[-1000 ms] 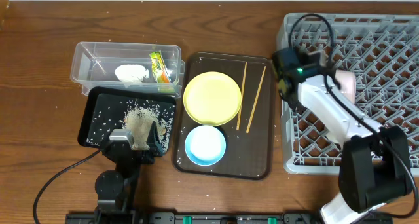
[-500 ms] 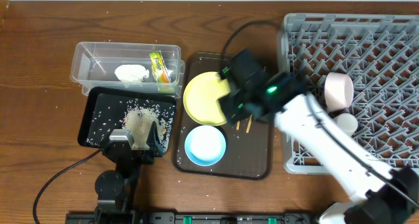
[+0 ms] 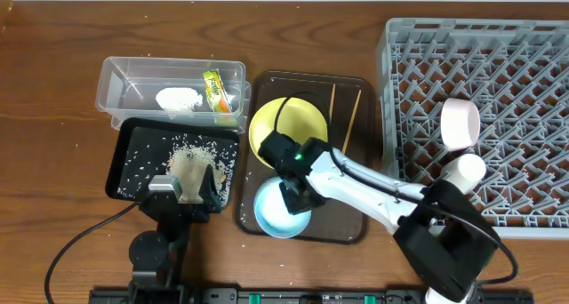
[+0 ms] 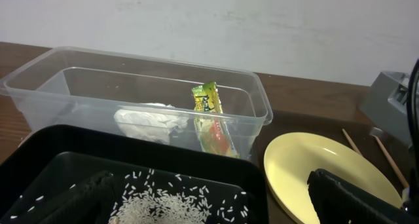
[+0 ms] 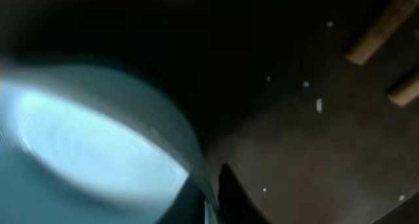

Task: Sort waste into correct bins and load items into the dishwasher rack
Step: 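Reach the right gripper to the blue bowl and grasp it, then carry the blue bowl with the right gripper into the rack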

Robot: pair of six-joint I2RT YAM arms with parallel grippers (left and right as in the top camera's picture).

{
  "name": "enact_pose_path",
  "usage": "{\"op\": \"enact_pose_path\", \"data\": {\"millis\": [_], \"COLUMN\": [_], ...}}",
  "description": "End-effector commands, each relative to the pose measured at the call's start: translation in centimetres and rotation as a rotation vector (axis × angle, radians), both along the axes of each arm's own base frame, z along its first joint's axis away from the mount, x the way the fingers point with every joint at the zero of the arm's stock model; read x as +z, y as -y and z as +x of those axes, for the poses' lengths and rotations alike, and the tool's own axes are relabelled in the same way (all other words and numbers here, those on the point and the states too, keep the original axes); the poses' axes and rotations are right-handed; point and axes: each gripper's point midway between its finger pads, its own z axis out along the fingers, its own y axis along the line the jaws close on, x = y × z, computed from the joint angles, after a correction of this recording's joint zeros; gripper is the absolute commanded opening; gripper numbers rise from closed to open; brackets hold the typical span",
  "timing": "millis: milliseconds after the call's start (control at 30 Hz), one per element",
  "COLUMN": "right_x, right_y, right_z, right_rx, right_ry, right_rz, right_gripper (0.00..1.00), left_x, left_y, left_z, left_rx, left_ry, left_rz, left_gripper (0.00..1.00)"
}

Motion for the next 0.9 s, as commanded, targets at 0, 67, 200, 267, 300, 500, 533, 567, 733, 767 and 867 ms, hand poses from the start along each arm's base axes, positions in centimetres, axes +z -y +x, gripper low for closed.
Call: {"op": "enact_pose_path", "data": {"millis": [0, 67, 200, 267, 300, 500, 533, 567, 733, 767, 867], "right_x": [1.6, 4.1, 11.2, 15.7, 17.9, 29.0, 29.9, 30.4, 30.3, 29.9, 28.1], "right_y": [-0.1, 0.4, 6.0, 10.3, 12.6, 26.4, 28.3, 30.0, 37.9, 39.1, 42.1], "right_z": [1.0, 2.2, 6.7, 9.3, 10.2, 11.9, 11.7, 11.6, 10.9, 10.8, 10.8], "right_rx": [0.013, 0.013, -0.088, -0.184, -0.239, -0.671, -0.738, -0.798, -0.992, -1.008, -1.04], "right_ry": [0.061, 0.13, 0.434, 0.638, 0.734, 1.167, 1.196, 1.211, 1.164, 1.136, 1.047], "right_rz": [0.015, 0.031, -0.079, -0.172, -0.225, -0.554, -0.597, -0.639, -0.861, -0.902, -0.992], "right_gripper": [0.01, 0.01, 0.01, 0.01, 0.01, 0.01, 0.01, 0.01, 0.01, 0.01, 0.01], "left_x": [-1.4, -1.4, -1.4, -1.4, -1.4, -1.4, -1.4, -1.4, -1.4, -1.4, -1.4], "left_y": [0.0, 0.0, 0.0, 0.0, 0.0, 0.0, 0.0, 0.0, 0.0, 0.0, 0.0], "left_z": [0.0, 0.0, 0.0, 0.0, 0.0, 0.0, 0.0, 0.0, 0.0, 0.0, 0.0], "left_rx": [-0.003, -0.003, -0.003, -0.003, -0.003, -0.003, -0.003, -0.003, -0.003, -0.003, -0.003], "left_ry": [-0.031, -0.031, -0.031, -0.03, -0.03, -0.031, -0.031, -0.031, -0.031, -0.031, -0.03], "left_rz": [0.013, 0.013, 0.013, 0.013, 0.013, 0.013, 0.013, 0.013, 0.013, 0.013, 0.013], "left_gripper": [0.96, 0.96, 0.96, 0.96, 0.96, 0.96, 0.96, 0.96, 0.96, 0.96, 0.96]}}
